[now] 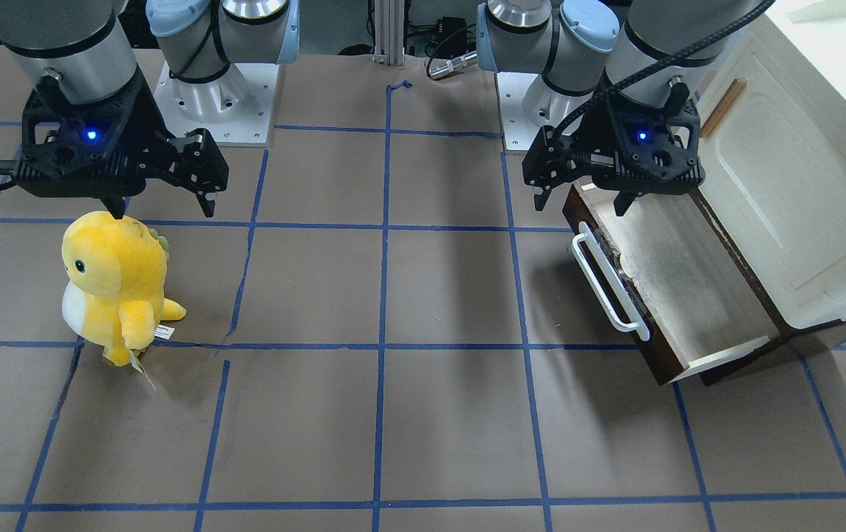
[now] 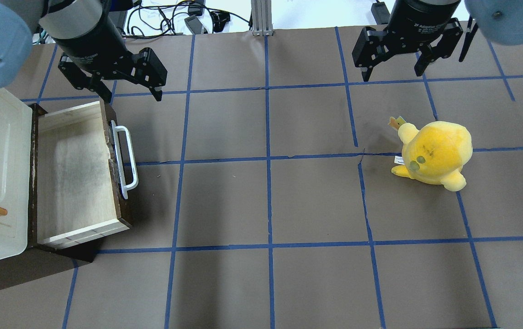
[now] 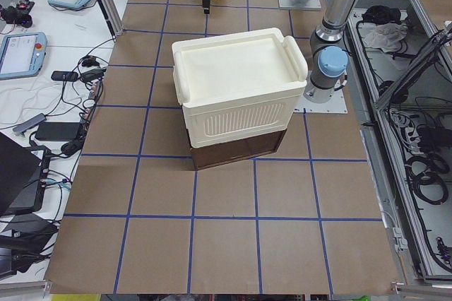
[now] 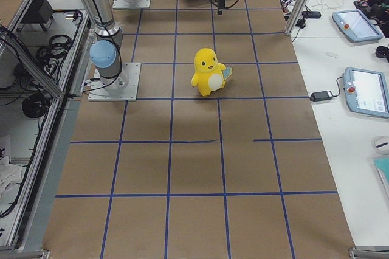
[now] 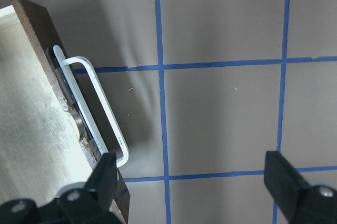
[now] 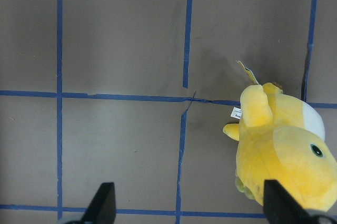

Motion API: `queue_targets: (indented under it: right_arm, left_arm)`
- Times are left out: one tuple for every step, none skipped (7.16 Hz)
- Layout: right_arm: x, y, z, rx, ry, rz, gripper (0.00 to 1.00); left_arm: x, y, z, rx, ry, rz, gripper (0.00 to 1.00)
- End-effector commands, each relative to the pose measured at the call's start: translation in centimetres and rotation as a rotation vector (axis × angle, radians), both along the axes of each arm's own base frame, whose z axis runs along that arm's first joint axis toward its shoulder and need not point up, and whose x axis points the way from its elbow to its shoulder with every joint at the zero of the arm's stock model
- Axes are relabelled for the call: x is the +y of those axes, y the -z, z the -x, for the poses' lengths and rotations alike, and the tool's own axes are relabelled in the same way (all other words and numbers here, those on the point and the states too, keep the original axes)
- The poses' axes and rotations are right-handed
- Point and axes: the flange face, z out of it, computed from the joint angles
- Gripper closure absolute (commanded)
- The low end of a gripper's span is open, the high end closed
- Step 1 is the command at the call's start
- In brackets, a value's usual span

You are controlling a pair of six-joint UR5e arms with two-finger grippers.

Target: Pull drawer sideways

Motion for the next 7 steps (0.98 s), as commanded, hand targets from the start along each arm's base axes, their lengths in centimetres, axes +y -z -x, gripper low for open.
queue_targets:
  right_arm:
    - [0.00,0.00,0.01,0.001,0.000,0.000,0.00]
    - [0.00,0.00,-0.01,-0.001,0.000,0.000,0.00]
    - [0.00,0.00,-0.01,-0.001,0.000,0.000,0.00]
    - [0.00,0.00,0.00,0.001,-0.002,0.000,0.00]
    - [0.00,0.00,0.01,0.001,0.000,0.000,0.00]
    - [0.00,0.00,-0.01,-0.001,0.000,0.000,0.00]
    - [0.00,0.00,-0.01,-0.001,0.000,0.000,0.00]
  left_arm:
    - [0.77,-0.18,-0.48,-0.003,-0.007,-0.010,0.00]
    - [0.89,0.18,-0.49,-0.003,-0.007,-0.016,0.00]
    - [0.88,0.32,-0.56,-0.003,-0.009,-0.017,0.00]
    - [0.89,0.39,-0.56,-0.003,-0.021,-0.019,0.00]
    - [0.89,0.39,-0.56,-0.003,-0.024,-0.019,0.00]
    - [0.91,0.41,-0.56,-0.003,-0.024,-0.021,0.00]
    - [0.91,0.41,-0.56,-0.003,-0.024,-0.021,0.00]
